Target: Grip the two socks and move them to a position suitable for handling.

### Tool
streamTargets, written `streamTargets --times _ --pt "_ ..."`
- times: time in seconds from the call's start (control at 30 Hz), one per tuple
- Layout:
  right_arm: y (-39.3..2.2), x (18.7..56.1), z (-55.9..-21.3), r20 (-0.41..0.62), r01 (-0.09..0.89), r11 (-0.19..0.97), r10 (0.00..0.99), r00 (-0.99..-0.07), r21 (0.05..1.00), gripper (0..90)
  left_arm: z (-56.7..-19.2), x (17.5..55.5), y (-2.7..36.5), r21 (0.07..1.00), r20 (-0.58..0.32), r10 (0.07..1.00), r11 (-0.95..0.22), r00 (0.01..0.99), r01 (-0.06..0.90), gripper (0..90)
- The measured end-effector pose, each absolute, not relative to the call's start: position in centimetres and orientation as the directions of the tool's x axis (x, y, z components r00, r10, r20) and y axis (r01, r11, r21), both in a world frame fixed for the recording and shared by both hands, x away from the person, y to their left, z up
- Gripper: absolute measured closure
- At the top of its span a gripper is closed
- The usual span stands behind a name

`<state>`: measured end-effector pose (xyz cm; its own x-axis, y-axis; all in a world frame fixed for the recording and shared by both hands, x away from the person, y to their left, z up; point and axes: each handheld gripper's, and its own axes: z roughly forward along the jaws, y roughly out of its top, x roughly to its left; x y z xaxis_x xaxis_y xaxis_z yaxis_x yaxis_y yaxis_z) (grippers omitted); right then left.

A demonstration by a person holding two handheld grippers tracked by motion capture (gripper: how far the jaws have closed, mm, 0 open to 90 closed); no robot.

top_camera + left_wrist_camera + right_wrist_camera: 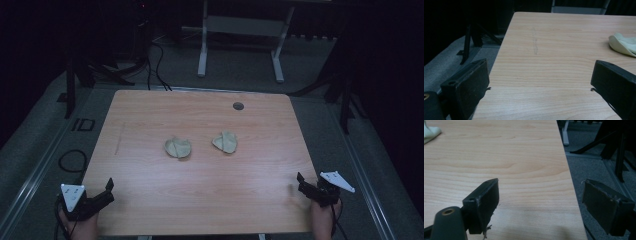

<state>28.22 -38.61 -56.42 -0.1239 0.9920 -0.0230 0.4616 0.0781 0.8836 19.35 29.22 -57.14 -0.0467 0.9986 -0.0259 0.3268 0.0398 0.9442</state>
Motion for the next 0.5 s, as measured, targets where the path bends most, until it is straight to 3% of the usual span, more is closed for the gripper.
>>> streamTargets --times 0.5 --pt "-38.56 28.41 -56.44 -0.024 0.483 0.08 0.992 -0.121 0.872 14.2 -56.78 19.28 28.35 0.946 0.004 1.0 0.001 -0.013 0.323 2.0"
